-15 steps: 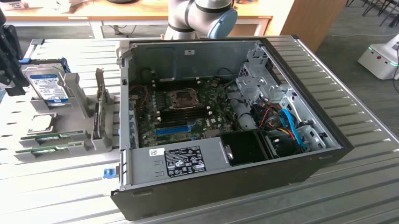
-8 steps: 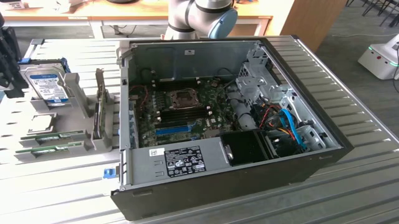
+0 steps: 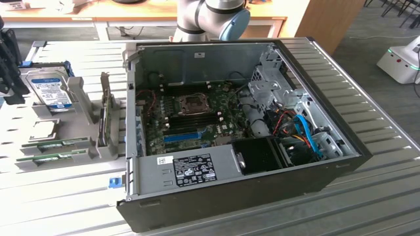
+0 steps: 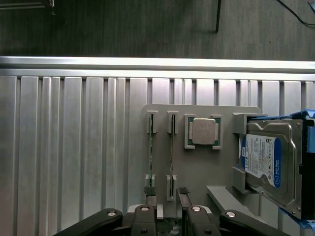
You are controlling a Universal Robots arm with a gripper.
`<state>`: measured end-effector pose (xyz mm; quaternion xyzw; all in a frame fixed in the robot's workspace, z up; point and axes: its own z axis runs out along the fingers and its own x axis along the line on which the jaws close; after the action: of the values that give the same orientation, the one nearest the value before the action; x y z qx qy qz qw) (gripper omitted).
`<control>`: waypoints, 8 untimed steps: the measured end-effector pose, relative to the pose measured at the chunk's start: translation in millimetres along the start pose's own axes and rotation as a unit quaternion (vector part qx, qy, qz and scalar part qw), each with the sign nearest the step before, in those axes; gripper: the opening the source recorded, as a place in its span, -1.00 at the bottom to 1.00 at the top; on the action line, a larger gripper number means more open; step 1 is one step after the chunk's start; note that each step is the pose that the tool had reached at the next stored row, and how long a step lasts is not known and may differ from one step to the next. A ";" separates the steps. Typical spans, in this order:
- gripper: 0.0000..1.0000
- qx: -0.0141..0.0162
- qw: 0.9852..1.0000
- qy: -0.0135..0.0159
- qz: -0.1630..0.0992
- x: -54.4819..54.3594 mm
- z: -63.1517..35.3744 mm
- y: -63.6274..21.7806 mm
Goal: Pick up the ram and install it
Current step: 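Pick up the ram and move it above insertion slot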
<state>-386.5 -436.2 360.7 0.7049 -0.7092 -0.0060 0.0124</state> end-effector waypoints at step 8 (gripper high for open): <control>-0.40 0.000 1.000 0.000 0.000 0.0 1.6 -0.1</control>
<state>-386.5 -436.3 359.1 0.7049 -0.7092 -0.0059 0.0123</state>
